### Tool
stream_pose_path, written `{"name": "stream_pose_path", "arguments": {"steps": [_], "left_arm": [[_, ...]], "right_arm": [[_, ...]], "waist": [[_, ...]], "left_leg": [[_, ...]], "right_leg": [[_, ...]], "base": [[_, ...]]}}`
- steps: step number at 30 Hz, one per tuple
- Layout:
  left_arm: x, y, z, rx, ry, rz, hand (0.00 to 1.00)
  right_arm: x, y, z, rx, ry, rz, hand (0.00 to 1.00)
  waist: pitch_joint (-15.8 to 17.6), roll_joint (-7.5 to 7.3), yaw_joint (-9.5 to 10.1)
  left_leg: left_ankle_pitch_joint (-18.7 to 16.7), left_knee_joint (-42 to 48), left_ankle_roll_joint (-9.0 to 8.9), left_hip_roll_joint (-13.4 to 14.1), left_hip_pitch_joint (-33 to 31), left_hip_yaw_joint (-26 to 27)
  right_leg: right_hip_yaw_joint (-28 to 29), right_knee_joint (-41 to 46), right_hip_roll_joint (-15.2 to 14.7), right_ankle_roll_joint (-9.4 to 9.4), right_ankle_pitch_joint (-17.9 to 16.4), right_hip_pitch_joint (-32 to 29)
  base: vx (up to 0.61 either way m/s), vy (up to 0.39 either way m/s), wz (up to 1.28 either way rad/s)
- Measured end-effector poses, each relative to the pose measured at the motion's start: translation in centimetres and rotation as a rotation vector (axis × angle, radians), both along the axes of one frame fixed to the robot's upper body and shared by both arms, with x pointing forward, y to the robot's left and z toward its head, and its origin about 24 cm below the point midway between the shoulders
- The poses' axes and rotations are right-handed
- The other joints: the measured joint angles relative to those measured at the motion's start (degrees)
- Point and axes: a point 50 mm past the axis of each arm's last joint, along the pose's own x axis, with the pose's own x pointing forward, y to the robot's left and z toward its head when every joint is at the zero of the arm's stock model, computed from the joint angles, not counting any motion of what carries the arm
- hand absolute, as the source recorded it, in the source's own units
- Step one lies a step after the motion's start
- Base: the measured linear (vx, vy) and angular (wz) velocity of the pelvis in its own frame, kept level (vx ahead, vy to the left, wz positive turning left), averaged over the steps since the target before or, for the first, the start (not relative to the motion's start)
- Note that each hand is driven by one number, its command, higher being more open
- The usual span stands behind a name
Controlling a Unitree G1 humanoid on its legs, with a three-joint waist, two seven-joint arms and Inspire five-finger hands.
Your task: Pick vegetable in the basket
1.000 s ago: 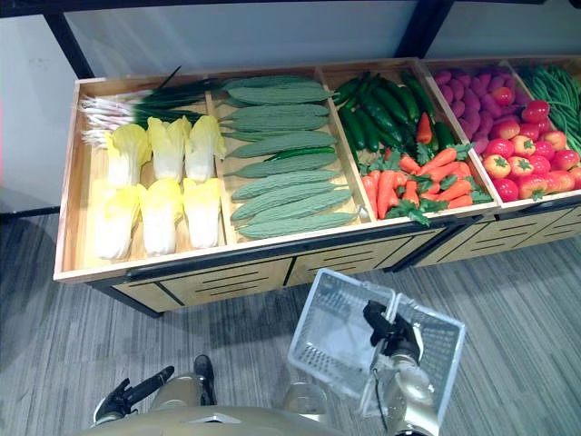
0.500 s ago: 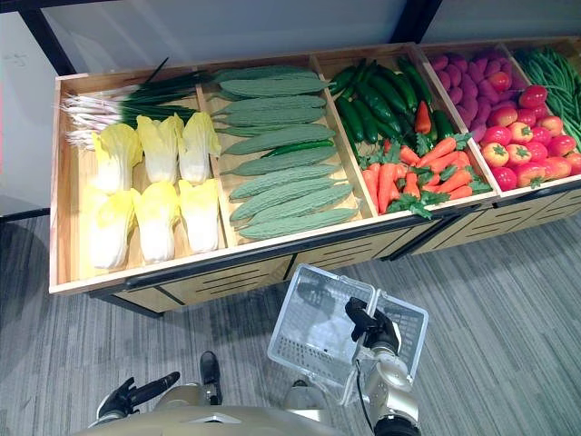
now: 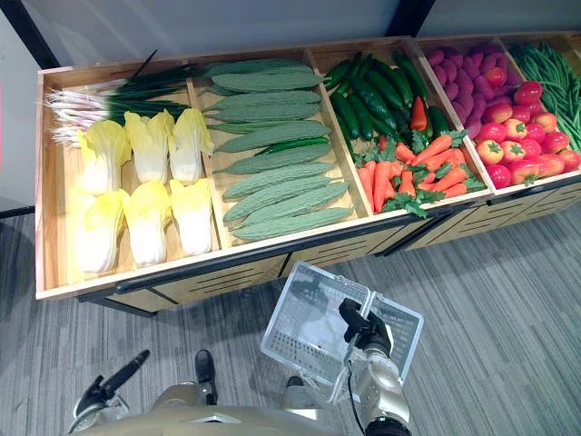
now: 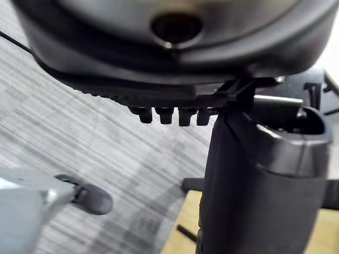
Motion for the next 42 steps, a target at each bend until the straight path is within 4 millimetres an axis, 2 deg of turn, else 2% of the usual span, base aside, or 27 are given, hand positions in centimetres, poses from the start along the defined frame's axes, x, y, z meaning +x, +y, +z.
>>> {"name": "stream_pose_path", "arguments": {"steps": [4,6,7,9,11,12,14,16,17,19,22,25,29,35,42], "left_arm": [[0.2,3.2,1.8,0.069,-0.126,0.297,1.0],[0.1,5.7,3.8,0.144,-0.227,0.466,1.0],[0.2,6.4,4.4,0.171,-0.247,0.49,1.0],[0.8,8.6,6.9,0.263,-0.326,0.541,1.0],[1.6,10.5,9.6,0.361,-0.398,0.537,1.0],[2.2,11.9,12.0,0.456,-0.439,0.505,1.0],[2.9,13.1,14.8,0.552,-0.506,0.477,1.0],[4.2,14.4,20.4,0.757,-0.631,0.398,1.0],[4.3,14.4,21.0,0.775,-0.647,0.391,1.0],[5.6,14.5,24.9,0.903,-0.759,0.336,1.0],[7.6,13.6,28.1,0.981,-0.867,0.237,1.0],[9.7,12.2,29.4,1.015,-0.911,0.048,1.0],[12.2,10.4,29.4,0.976,-0.942,-0.152,1.0],[14.4,8.0,28.0,0.943,-0.88,-0.379,1.0],[15.5,6.2,26.1,0.913,-0.793,-0.474,1.0]], "right_arm": [[-0.4,-0.2,-0.1,-0.009,0.014,-0.016,0.0],[-0.7,-0.3,-0.2,-0.013,0.021,-0.025,0.0],[-0.9,-0.3,-0.3,-0.014,0.025,-0.027,0.0],[-1.7,-0.6,-0.5,-0.018,0.038,-0.04,0.0],[-2.1,-0.8,-0.6,-0.019,0.047,-0.052,0.0],[-2.3,-0.9,-0.6,-0.025,0.047,-0.058,0.0],[-2.5,-1.0,-0.5,-0.027,0.044,-0.058,0.0],[-2.4,-1.1,-0.3,-0.033,0.028,-0.057,0.0],[-2.4,-1.1,-0.3,-0.034,0.026,-0.057,0.0],[-2.6,-1.3,-0.1,-0.04,0.017,-0.058,0.0],[-2.5,-1.5,0.2,-0.045,0.005,-0.057,0.0],[-2.3,-1.5,0.5,-0.042,-0.017,-0.043,0.0],[-2.1,-1.4,0.6,-0.036,-0.031,-0.024,0.0],[-3.1,-1.4,0.3,-0.044,-0.002,-0.014,0.0],[-3.2,-1.4,0.2,-0.045,0.004,-0.014,0.0]], "waist": [[-0.13,0.15,0.12],[-0.19,0.34,0.28],[-0.23,0.4,0.4],[-0.36,0.7,1.06],[-0.49,0.94,1.49],[-0.68,1.1,1.66],[-1.15,1.16,1.83],[-1.67,1.06,2.42],[-1.74,1.06,2.45],[-2.87,1.05,2.65],[-3.63,1.37,2.64],[-4.33,1.62,2.29],[-4.8,1.75,1.61],[-5.14,2.03,1.31],[-5.29,2.18,0.26]], "left_leg": [[0.06,-0.06,0.04,0.08,0.52,-0.02],[0.16,-0.21,0.1,0.09,0.51,-0.08],[0.17,-0.22,0.12,0.08,0.51,-0.15],[-0.12,-0.23,-0.27,0.06,0.41,-0.62],[-0.07,-0.23,-0.21,0.05,0.36,-1.01],[-0.06,-0.22,-0.2,-0.12,0.33,-1.39],[-0.07,-0.21,-0.23,-0.23,-0.08,-1.57],[-0.05,-0.01,-0.24,-0.27,-0.65,-1.65],[-0.06,-0.01,-0.24,-0.29,-0.66,-1.65],[0.18,0.04,0.19,-0.51,-0.74,-1.64],[0.3,0.07,0.36,-0.79,-0.73,-1.65],[0.31,0.07,0.37,-0.75,-0.64,-1.66],[0.33,0.06,0.38,-0.67,-0.55,-1.62],[0.38,0.04,0.38,-0.13,-0.39,-1.0],[0.57,0.06,0.33,-0.05,-0.39,-0.79]], "right_leg": [[-0.13,-0.04,0.02,-0.01,0.0,0.57],[-0.52,-0.1,-0.06,-0.01,0.0,0.6],[-0.7,-0.09,-0.08,-0.01,0.0,0.63],[-1.33,-0.14,-0.2,-0.04,-0.04,0.8],[-1.83,-0.4,-0.35,-0.09,-0.12,0.98],[-2.61,-0.88,-0.58,-0.1,-0.13,1.46],[-2.8,-0.91,-0.65,-0.18,-0.17,1.21],[-2.85,-0.84,-0.65,-0.37,-0.27,0.67],[-2.83,-0.84,-0.66,-0.23,-0.19,0.66],[-2.68,-0.92,-0.68,-0.18,-0.11,0.69],[-2.62,-1.01,-0.66,-0.17,-0.08,0.78],[-2.37,-1.01,-0.65,-0.17,-0.08,0.77],[-2.22,-0.93,-0.6,-0.17,-0.08,0.74],[-1.36,-0.69,-0.48,-0.15,-0.07,0.41],[-1.13,-0.67,-0.14,-0.27,0.02,0.26]], "base": [[-0.01,-0.002,0.0],[-0.06,-0.004,0.0],[-0.06,-0.001,0.06],[-0.06,0.002,0.1],[-0.05,0.003,0.13],[-0.03,0.002,0.15],[-0.01,0.004,0.11],[0.0,0.0,0.0],[0.05,-0.002,-0.01],[0.05,-0.007,-0.02],[0.05,-0.01,0.0],[0.0,-0.009,-0.02],[-0.02,-0.005,-0.01],[-0.03,-0.009,-0.05],[0.0,-0.001,-0.01]]}}
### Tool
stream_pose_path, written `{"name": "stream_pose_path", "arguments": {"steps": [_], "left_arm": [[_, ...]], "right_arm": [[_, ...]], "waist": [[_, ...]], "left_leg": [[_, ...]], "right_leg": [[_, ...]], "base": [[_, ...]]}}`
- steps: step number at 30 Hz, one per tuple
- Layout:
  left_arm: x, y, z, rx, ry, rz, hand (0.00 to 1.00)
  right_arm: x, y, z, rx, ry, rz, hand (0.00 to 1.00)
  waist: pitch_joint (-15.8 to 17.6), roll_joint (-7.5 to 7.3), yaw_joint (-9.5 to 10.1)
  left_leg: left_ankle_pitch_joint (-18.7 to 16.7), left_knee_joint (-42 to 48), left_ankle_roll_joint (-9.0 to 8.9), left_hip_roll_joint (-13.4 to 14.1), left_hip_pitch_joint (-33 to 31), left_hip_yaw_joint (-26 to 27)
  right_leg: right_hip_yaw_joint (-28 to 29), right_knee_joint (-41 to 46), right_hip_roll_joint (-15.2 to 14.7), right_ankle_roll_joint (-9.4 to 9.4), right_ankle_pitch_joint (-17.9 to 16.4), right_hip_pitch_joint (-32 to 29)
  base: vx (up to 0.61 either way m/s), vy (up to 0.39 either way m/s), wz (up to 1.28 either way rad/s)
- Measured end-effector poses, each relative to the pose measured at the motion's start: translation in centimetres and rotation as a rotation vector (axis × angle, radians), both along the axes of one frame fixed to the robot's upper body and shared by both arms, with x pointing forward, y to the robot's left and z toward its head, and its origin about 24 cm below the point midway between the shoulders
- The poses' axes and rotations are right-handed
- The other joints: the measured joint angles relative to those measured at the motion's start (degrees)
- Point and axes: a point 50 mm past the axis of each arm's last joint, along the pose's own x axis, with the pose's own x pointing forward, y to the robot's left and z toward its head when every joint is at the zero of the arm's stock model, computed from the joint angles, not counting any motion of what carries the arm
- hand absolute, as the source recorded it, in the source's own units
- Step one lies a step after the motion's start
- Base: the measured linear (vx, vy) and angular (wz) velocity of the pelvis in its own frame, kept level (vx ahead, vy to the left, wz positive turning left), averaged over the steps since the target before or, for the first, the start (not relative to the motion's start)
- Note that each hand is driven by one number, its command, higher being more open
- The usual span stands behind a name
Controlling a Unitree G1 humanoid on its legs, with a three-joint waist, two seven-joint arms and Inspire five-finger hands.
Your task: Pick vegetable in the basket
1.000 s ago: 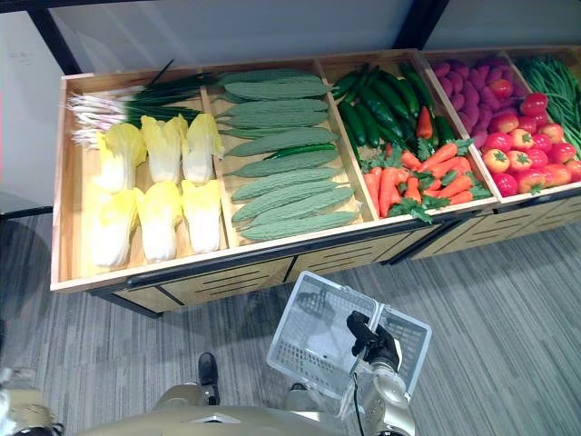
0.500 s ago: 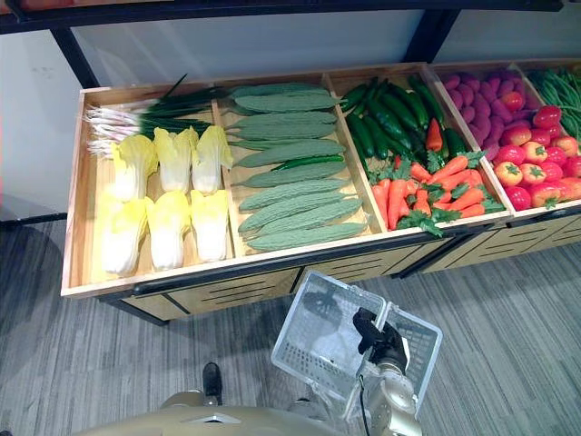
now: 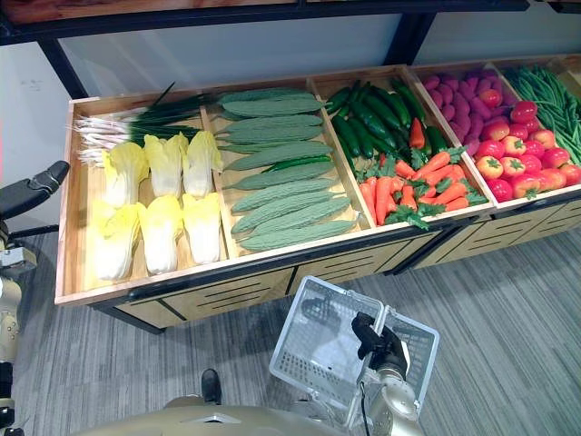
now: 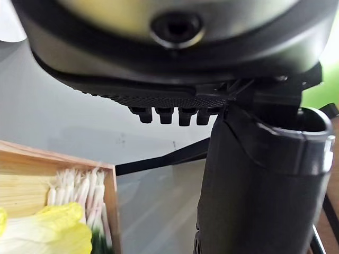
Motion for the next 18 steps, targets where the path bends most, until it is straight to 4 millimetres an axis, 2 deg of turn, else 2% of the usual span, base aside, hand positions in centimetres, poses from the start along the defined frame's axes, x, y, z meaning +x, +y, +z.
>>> {"name": "stream_pose_path", "arguments": {"steps": [7,10,18], "left_arm": [[0.1,-2.3,-4.1,-0.07,0.135,0.054,1.0],[0.0,-2.8,-5.0,-0.107,0.17,0.052,1.0],[-0.5,-3.1,-4.7,-0.056,0.176,0.039,1.0]], "right_arm": [[-0.4,0.0,-0.1,-0.02,0.021,0.011,0.0],[-0.7,0.1,-0.3,-0.024,0.036,0.02,0.0],[-0.9,0.4,-0.5,-0.01,0.058,0.036,0.0]], "waist": [[-0.2,0.25,-0.36],[-0.26,0.33,-0.36],[-0.36,0.49,-0.41]], "left_leg": [[0.23,-0.01,-0.05,0.31,0.0,0.02],[0.28,-0.03,-0.09,0.75,0.01,0.06],[0.34,-0.06,-0.1,0.91,-0.08,0.81]], "right_leg": [[0.11,-0.09,0.38,-0.24,0.24,0.01],[0.12,-0.1,0.47,-0.3,0.34,0.0],[0.87,-0.21,0.56,-0.25,0.68,-0.49]], "base": [[-0.01,-0.004,0.0],[-0.04,-0.014,-0.01],[-0.02,-0.003,-0.04]]}}
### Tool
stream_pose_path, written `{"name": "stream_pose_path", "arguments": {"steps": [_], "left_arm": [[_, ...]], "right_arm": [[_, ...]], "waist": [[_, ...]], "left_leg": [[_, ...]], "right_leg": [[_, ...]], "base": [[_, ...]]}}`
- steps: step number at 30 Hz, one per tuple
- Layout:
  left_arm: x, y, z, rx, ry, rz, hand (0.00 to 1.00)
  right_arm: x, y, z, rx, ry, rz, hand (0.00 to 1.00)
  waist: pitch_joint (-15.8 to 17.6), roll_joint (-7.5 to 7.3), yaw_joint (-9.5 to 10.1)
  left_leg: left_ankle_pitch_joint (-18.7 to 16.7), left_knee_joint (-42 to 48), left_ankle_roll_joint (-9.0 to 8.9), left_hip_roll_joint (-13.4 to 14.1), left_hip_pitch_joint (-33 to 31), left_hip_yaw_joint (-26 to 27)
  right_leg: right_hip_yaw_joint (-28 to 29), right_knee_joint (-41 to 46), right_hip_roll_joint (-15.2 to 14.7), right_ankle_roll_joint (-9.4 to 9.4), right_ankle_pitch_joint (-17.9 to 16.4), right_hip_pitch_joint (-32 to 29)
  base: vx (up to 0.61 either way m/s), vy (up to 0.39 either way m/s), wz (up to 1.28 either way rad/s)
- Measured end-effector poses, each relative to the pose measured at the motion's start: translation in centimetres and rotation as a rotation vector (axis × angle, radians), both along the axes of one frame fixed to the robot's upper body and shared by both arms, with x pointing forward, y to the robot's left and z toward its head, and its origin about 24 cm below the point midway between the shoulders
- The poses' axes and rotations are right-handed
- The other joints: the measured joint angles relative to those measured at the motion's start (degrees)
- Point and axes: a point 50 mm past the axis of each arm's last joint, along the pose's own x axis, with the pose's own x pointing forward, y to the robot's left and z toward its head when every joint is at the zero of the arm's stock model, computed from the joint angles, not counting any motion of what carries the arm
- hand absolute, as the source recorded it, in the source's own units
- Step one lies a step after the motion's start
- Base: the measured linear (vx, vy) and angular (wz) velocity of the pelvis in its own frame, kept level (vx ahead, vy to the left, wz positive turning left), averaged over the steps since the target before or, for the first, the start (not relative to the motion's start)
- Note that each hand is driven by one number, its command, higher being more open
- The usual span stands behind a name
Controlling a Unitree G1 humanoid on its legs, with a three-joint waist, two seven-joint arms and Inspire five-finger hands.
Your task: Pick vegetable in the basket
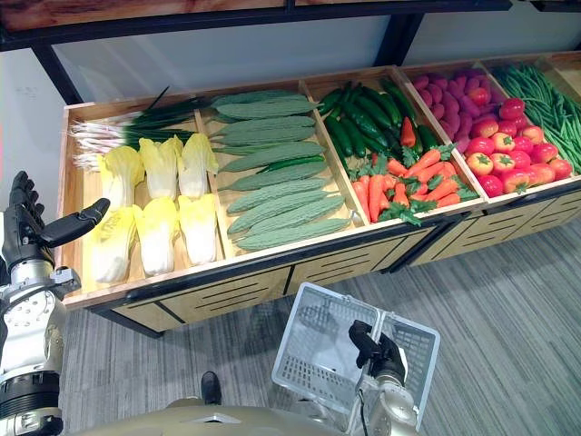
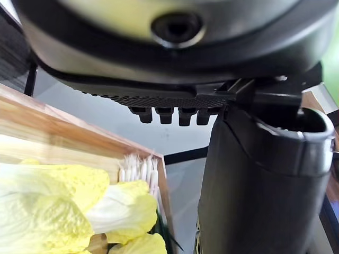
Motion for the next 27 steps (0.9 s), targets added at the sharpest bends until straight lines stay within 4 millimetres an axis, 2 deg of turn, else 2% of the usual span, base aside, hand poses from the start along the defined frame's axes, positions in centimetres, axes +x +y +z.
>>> {"name": "stream_pose_path", "arguments": {"steps": [17,27], "left_arm": [[-0.3,-1.2,-1.9,-0.062,0.056,0.036,1.0],[-1.7,-1.1,-3.4,-0.097,0.092,0.105,1.0]], "right_arm": [[0.2,0.4,0.1,-0.01,0.006,0.05,0.0],[0.2,0.4,0.1,-0.011,0.009,0.05,0.0]], "waist": [[-0.05,-0.05,-0.09],[0.32,-0.67,0.02]], "left_leg": [[0.29,-0.01,0.18,0.19,-1.88,0.59],[0.29,-0.19,0.16,0.3,-2.0,0.82]], "right_leg": [[0.66,-0.11,0.12,0.05,0.65,-2.22],[0.84,-0.1,0.19,0.01,0.77,-2.47]], "base": [[0.0,0.0,-0.01],[-0.01,0.0,-0.01]]}}
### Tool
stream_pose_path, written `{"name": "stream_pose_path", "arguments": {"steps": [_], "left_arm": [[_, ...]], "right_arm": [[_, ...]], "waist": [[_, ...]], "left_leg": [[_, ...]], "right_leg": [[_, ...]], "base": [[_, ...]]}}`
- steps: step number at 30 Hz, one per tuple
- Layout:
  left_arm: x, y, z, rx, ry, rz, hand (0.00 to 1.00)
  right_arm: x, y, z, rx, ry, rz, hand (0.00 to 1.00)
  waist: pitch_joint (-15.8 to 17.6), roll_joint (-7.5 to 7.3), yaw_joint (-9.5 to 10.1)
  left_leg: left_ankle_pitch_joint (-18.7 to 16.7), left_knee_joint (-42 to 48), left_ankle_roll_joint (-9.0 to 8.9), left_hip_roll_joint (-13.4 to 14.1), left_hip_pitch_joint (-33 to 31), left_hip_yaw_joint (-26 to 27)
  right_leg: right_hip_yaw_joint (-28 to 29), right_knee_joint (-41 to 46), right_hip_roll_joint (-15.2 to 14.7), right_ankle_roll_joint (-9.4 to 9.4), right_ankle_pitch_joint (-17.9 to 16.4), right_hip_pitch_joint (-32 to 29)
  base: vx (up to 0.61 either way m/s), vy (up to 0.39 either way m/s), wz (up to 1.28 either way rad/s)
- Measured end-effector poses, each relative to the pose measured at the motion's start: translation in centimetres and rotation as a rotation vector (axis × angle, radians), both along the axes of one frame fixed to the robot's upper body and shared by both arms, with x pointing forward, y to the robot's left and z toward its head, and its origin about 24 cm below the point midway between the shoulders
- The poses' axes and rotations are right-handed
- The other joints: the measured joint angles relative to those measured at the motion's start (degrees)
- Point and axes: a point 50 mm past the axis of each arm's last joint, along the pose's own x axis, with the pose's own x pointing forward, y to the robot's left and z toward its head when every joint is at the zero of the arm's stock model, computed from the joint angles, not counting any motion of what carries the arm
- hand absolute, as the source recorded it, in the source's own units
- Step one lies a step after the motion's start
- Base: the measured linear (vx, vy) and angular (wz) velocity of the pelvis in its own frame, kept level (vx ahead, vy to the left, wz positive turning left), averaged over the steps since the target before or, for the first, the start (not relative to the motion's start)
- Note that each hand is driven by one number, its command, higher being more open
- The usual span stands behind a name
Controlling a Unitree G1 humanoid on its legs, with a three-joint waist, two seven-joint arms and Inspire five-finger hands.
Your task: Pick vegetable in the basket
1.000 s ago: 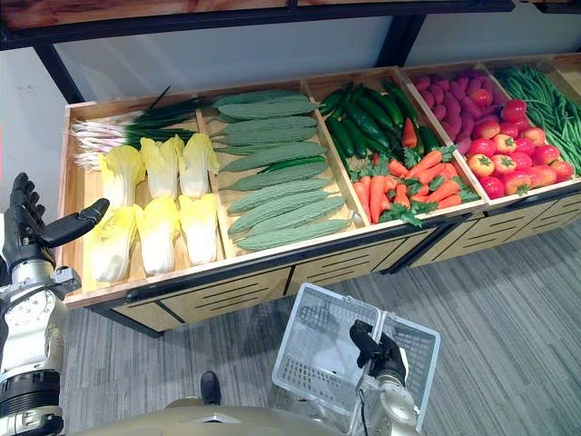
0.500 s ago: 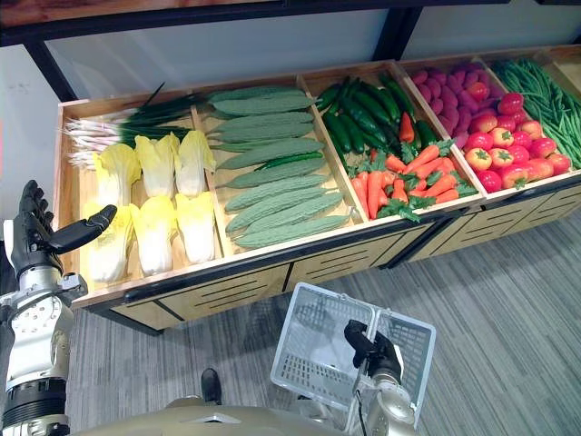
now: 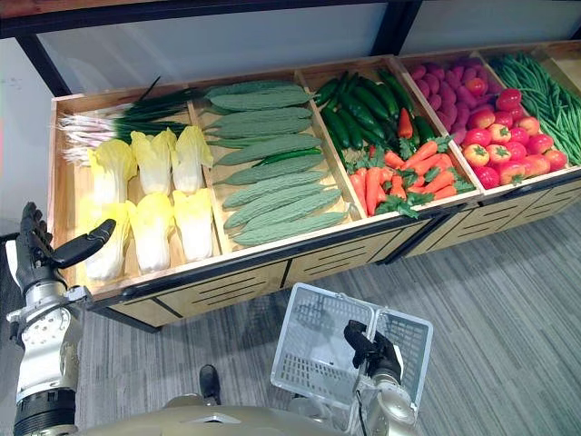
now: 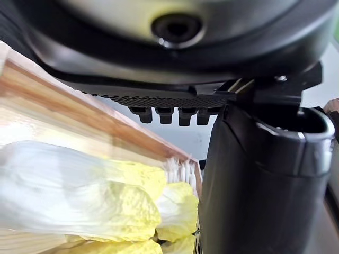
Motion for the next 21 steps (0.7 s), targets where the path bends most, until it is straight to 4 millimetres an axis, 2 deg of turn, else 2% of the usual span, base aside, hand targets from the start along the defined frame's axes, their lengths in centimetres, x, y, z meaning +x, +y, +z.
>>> {"name": "stream_pose_path", "arguments": {"steps": [12,21], "left_arm": [[-0.6,-0.4,-0.9,-0.028,0.023,0.009,1.0],[-0.6,-0.1,-0.8,-0.026,0.021,0.016,1.0]], "right_arm": [[0.1,0.0,0.0,-0.023,0.01,0.026,0.0],[1.3,0.4,0.4,-0.022,-0.022,0.048,0.0]], "waist": [[0.28,-0.75,-0.02],[2.37,-1.24,0.07]], "left_leg": [[0.17,0.01,0.14,0.0,-1.79,0.0],[0.37,0.2,0.33,0.19,-4.19,1.22]], "right_leg": [[0.02,0.08,-0.01,0.04,0.23,-1.77],[1.39,0.03,0.1,0.04,0.97,-4.93]], "base": [[0.0,0.0,0.0],[0.0,0.009,-0.06]]}}
